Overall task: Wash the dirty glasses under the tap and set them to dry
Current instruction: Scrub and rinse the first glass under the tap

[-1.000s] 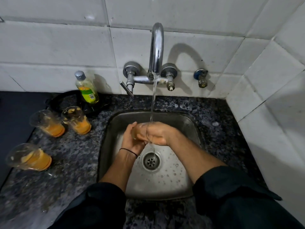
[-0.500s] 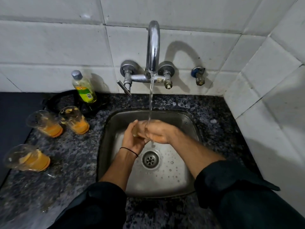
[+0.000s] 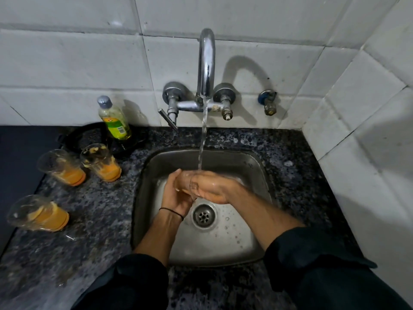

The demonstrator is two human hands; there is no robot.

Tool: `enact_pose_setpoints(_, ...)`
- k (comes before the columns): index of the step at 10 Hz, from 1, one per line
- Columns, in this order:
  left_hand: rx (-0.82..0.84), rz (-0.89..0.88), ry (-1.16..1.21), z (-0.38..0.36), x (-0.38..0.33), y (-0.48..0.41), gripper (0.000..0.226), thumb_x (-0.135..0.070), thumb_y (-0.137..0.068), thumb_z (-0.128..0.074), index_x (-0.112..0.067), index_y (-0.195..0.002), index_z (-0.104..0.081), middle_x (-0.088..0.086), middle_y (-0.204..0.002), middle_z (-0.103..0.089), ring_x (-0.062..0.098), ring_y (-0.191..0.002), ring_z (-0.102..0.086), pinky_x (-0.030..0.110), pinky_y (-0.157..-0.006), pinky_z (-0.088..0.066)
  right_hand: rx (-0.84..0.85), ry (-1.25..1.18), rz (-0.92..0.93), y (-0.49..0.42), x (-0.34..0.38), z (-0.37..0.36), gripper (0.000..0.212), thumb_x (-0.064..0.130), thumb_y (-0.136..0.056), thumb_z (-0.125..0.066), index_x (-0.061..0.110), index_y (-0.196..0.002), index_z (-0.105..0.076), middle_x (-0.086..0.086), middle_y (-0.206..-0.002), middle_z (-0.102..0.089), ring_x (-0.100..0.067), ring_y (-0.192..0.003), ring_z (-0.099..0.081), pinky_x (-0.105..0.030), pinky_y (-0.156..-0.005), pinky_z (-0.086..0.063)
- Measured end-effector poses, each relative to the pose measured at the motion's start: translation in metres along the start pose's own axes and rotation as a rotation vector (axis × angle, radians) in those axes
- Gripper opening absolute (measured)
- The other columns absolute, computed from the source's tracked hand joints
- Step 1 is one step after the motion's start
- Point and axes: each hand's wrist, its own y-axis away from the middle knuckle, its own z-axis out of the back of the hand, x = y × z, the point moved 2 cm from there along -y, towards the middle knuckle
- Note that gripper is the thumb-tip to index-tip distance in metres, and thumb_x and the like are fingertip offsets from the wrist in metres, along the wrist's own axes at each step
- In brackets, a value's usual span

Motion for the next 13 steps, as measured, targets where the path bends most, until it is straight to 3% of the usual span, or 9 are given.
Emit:
enact_pose_setpoints(1,0.000,0.033,-0.007,-0.003,-0.005,-0.003,0.049,-0.038,-0.099,-0.046,-0.004,-0.081,-0.076,0.016,-0.088,-0.071,0.026,-0.075,-0.071,0.036,-0.074,-0.052,-0.168,0.583,0.326,0.000,-0.005,0.003,0.018,0.005,-0.087,-0.054,0.016,-0.078,-0.064,-0.005,-0.083,-0.059,-0.015,-0.081,-0.054,-0.036,-0.078,-0.046)
enact_pose_setpoints(2,-0.050,0.150,-0.045,-0.006,-0.014,-0.006,0.046,-0.040,-0.101,-0.041,-0.001,-0.100,-0.067,0.019,-0.084,-0.074,0.031,-0.070,-0.073,0.042,-0.062,-0.060,-0.153,1.310,0.469,0.010,-0.015,0.015,0.037,0.001,-0.088,-0.054,0.013,-0.121,-0.063,-0.009,-0.117,-0.065,-0.023,-0.101,-0.061,-0.038,-0.087,-0.052)
enact_pose_setpoints(4,-0.255,0.075,0.009,-0.002,-0.019,-0.006,0.062,-0.034,-0.082,-0.074,-0.008,-0.131,-0.047,0.023,-0.122,-0.062,0.038,-0.104,-0.065,0.065,-0.075,-0.055,-0.810,0.423,0.629,0.040,-0.045,0.016,0.025,0.035,-0.086,-0.054,0.018,-0.100,-0.067,0.003,-0.105,-0.066,-0.017,-0.100,-0.062,-0.040,-0.088,-0.052)
enact_pose_setpoints(5,-0.426,-0.218,-0.059,-0.020,-0.010,0.013,0.056,-0.017,-0.078,-0.081,-0.020,-0.116,-0.040,0.010,-0.106,-0.058,0.027,-0.090,-0.064,0.061,-0.079,-0.056,-0.892,-0.308,0.246,0.018,-0.054,0.005,0.050,0.061,-0.076,-0.063,0.020,-0.104,-0.058,-0.004,-0.115,-0.056,-0.024,-0.108,-0.061,-0.044,-0.088,-0.057)
enact_pose_setpoints(8,-0.008,-0.636,-0.737,-0.045,-0.016,0.033,0.049,-0.009,-0.077,-0.082,-0.017,-0.120,-0.059,-0.003,-0.102,-0.069,0.001,-0.089,-0.066,0.027,-0.087,-0.055,-0.593,-1.107,-0.158,0.009,-0.047,0.011,0.042,0.030,-0.093,-0.034,0.010,-0.081,-0.069,-0.014,-0.072,-0.067,-0.028,-0.067,-0.061,-0.029,-0.062,-0.048)
enact_pose_setpoints(10,0.125,-0.345,-0.448,-0.051,-0.024,0.022,0.049,-0.027,-0.070,-0.082,-0.009,-0.112,-0.065,0.011,-0.097,-0.070,0.024,-0.090,-0.067,0.040,-0.088,-0.056,-0.317,-0.870,-0.269,0.025,-0.037,0.008,0.047,0.031,-0.096,-0.025,0.007,-0.082,-0.063,-0.011,-0.067,-0.057,-0.020,-0.049,-0.051,-0.021,-0.038,-0.039)
enact_pose_setpoints(11,-0.062,-0.190,-0.095,-0.045,-0.021,0.009,0.054,-0.046,-0.077,-0.075,-0.008,-0.113,-0.060,0.013,-0.092,-0.068,0.025,-0.081,-0.069,0.040,-0.075,-0.058,-0.547,-0.531,-0.104,0.030,-0.023,0.003,0.037,0.037,-0.096,-0.038,0.011,-0.093,-0.065,-0.009,-0.079,-0.067,-0.021,-0.054,-0.057,-0.022,-0.040,-0.040)
enact_pose_setpoints(12,-0.115,0.075,0.155,-0.037,-0.012,0.008,0.074,-0.065,-0.091,-0.048,0.000,-0.126,-0.057,0.024,-0.107,-0.068,0.034,-0.101,-0.066,0.043,-0.077,-0.055,-0.762,0.061,0.233,0.034,-0.007,-0.004,0.032,0.043,-0.092,-0.060,0.023,-0.117,-0.055,-0.002,-0.120,-0.055,-0.015,-0.090,-0.061,-0.024,-0.058,-0.049)
enact_pose_setpoints(13,-0.264,0.078,0.471,-0.042,-0.016,0.020,0.061,-0.046,-0.105,-0.024,-0.001,-0.142,-0.043,0.025,-0.122,-0.060,0.032,-0.125,-0.051,0.039,-0.094,-0.043,-0.594,0.488,0.447,0.042,-0.002,-0.011,0.064,0.033,-0.088,-0.072,0.030,-0.144,-0.042,0.005,-0.127,-0.038,-0.011,-0.110,-0.052,-0.024,-0.090,-0.050)
